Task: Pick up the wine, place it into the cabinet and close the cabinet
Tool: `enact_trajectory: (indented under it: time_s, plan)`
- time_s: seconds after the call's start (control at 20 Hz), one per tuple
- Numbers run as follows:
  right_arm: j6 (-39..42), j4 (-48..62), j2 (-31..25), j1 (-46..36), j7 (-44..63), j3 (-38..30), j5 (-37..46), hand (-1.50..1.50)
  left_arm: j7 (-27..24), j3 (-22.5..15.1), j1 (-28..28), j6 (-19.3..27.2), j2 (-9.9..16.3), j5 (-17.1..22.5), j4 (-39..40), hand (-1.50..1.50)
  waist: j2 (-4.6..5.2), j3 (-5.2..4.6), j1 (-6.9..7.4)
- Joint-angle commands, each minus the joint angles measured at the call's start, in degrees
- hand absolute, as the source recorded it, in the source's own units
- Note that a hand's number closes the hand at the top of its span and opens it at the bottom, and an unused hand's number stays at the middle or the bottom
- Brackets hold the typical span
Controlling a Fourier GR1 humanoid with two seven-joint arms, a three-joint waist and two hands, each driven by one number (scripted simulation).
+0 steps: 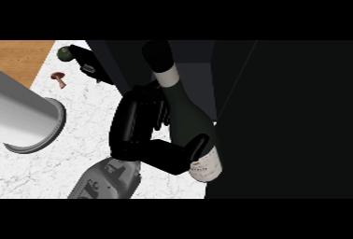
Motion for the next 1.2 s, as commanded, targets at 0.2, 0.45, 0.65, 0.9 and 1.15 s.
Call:
enact_trajectory:
  time_s: [0.2, 0.45, 0.65, 0.9, 1.15]
  plan:
    - [1.2, -3.8, -0.8, 0.5, 1.5, -2.0, -5.9, -1.5, 2.3, -6.0, -7.8, 12.5, -0.1, -1.3, 3.7, 1.5, -0.03, 0.01, 0.02]
    - [-1.1, -4.4, 0.9, -1.1, 3.3, 2.0, -1.5, -1.5, 1.8, -3.3, -8.5, 9.8, -0.1, -4.5, 5.5, 1.5, -0.05, -0.02, 0.36]
    - [0.0, -7.7, -0.1, 1.6, 4.9, 1.2, -2.7, -1.5, -3.5, -2.9, -8.3, 10.0, -0.2, 0.5, 10.3, 1.5, 0.0, -0.03, 0.05]
    - [0.2, -4.9, -1.7, -2.7, 5.3, -4.0, -7.2, -1.5, -9.5, -3.3, -4.8, 9.8, -0.2, 4.3, 12.5, 1.5, 0.07, -0.03, 0.14]
    - [-3.3, -4.9, -0.7, -8.1, 10.5, -1.2, -4.2, -1.5, -14.1, -1.9, -7.0, 10.0, -0.2, 8.8, 17.9, 1.5, 0.12, -0.08, 0.13]
